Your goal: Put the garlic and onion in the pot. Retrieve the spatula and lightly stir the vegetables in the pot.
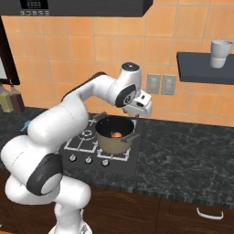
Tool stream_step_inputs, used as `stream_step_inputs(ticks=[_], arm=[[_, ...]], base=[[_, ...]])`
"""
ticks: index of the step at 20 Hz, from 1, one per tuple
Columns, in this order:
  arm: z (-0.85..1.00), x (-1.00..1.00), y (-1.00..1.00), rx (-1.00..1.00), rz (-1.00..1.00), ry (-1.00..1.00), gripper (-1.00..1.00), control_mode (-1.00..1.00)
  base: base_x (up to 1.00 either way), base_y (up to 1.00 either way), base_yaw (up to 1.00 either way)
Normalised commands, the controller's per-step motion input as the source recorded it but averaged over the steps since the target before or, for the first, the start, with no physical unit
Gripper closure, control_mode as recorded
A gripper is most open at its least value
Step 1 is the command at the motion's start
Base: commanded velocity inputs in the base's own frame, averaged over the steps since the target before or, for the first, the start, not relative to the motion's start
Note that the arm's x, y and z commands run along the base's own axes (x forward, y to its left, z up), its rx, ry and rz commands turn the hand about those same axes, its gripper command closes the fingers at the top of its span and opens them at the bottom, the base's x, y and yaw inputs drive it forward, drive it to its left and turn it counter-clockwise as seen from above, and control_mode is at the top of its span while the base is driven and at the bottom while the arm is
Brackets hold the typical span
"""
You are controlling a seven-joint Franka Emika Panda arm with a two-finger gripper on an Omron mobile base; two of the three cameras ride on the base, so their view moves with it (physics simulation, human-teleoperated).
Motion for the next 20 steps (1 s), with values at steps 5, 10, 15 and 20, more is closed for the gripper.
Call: stream_step_inputs(ticks=[5, 10, 15, 20], arm=[[-0.33, 0.00, 1.00, -0.07, 0.17, 0.12, 1.00, -1.00], [-0.71, 0.28, 0.74, -0.06, 0.11, 0.10, 1.00, -1.00], [-0.85, 0.49, 0.16, -0.07, 0.05, 0.02, 1.00, -1.00], [-0.54, 0.27, 0.00, -0.01, 0.00, 0.00, 1.00, -1.00]], base=[[0.00, 0.00, 0.00], [0.00, 0.00, 0.00], [0.00, 0.00, 0.00], [0.00, 0.00, 0.00]])
